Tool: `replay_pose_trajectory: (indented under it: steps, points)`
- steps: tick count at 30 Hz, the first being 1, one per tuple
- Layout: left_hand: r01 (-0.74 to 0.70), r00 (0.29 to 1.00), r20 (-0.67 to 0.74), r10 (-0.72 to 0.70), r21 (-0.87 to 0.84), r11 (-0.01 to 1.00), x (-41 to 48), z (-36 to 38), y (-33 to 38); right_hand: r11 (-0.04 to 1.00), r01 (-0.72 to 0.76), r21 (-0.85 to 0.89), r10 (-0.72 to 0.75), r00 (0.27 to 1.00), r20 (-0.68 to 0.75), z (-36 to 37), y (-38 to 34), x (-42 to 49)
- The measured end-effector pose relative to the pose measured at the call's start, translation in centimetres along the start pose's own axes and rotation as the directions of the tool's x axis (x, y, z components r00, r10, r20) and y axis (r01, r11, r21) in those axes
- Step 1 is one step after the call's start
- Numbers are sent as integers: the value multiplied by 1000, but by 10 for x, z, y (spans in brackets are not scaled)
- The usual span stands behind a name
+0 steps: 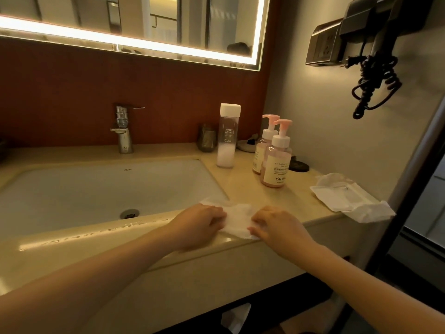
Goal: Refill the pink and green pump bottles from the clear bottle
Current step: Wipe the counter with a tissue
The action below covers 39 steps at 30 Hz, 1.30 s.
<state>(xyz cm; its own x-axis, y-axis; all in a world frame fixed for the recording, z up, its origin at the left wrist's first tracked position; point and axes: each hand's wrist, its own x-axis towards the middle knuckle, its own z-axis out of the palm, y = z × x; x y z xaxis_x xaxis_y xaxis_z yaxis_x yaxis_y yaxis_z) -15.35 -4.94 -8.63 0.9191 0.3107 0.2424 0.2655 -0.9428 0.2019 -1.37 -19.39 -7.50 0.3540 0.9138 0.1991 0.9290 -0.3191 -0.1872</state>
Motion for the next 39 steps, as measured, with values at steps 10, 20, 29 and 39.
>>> replay_pose_trajectory:
  steps: [10, 20, 29, 39]
  points:
    - [143, 978, 151, -146, 36, 989, 88, 14, -7, 993, -109, -55, 112, 992, 52, 5, 46, 70]
    - [255, 939, 201, -280, 144, 956, 171, 19, -53, 990, -142, 6, 141, 988, 59, 22, 58, 154]
    - [279, 943, 164, -289, 77, 957, 188, 19, -66, 985, -173, -1, 173, 984, 32, 29, 58, 177]
    - [108, 941, 318, -115, 42, 993, 118, 3, -35, 995, -57, -81, 63, 996, 62, 6, 47, 90]
